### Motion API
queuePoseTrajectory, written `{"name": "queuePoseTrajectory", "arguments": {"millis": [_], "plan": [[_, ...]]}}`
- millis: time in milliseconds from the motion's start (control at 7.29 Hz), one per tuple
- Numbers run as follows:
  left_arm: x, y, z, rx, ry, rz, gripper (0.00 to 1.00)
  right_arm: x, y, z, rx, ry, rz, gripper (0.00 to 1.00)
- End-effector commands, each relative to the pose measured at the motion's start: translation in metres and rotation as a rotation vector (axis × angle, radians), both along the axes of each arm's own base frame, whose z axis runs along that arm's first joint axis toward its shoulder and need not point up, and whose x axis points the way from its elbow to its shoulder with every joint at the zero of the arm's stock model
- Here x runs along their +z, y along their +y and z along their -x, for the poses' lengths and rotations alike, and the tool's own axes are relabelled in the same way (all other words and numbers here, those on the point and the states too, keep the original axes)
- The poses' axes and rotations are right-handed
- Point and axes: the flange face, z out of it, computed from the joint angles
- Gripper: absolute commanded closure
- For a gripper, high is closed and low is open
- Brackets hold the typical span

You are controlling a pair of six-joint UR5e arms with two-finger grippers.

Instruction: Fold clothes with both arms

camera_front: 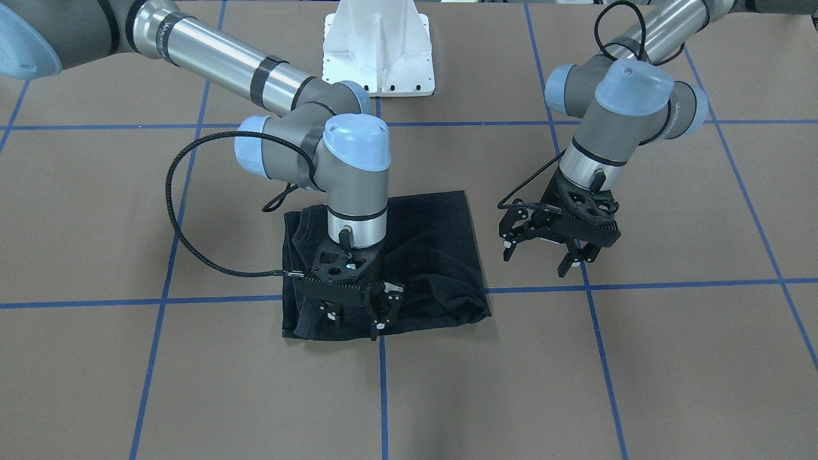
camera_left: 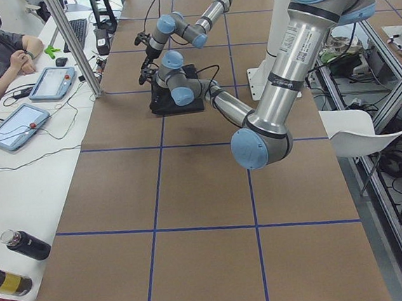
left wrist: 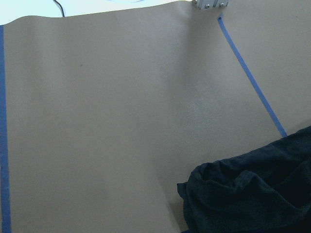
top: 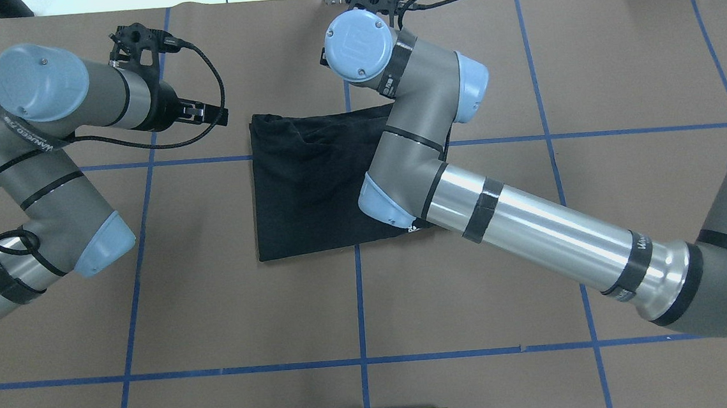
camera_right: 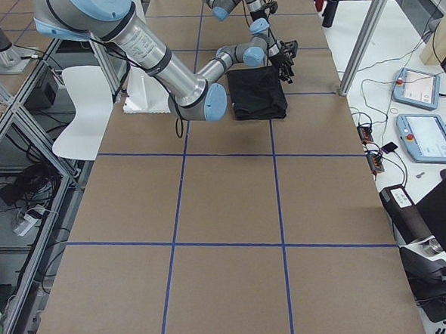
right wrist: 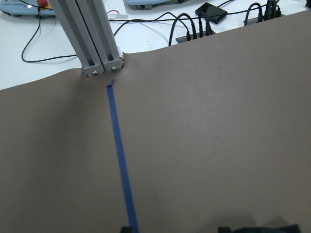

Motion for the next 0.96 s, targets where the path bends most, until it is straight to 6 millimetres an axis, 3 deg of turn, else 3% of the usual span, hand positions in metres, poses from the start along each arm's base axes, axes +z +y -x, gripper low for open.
{"name": "queuePoseTrajectory", "arguments": {"millis": [0,274,411,548,685,823], "plan": [[0.006,-0.01,0.016,-0.025,-0.042,0.037,0.0,0.02,0.033,-0.113,-0.207,0.137,0.046,0.0],[-0.025,0.006,0.056,0.018,-0.202,0.03,0.0,0.072,0.061,-0.215,-0.356,0.167,0.018,0.0],[-0.008,0.016,0.097,0.044,-0.271,-0.017,0.0,0.107,0.068,-0.259,-0.426,0.175,0.017,0.0],[-0.004,0.009,0.144,0.015,-0.289,-0.04,0.0,0.142,0.071,-0.301,-0.513,0.168,0.021,0.0],[0.024,0.013,0.163,0.016,-0.297,0.011,0.0,0.187,0.074,-0.351,-0.563,0.144,0.054,0.0],[0.063,0.018,0.179,0.007,-0.331,0.076,0.0,0.249,0.085,-0.402,-0.607,0.173,0.089,0.0]]}}
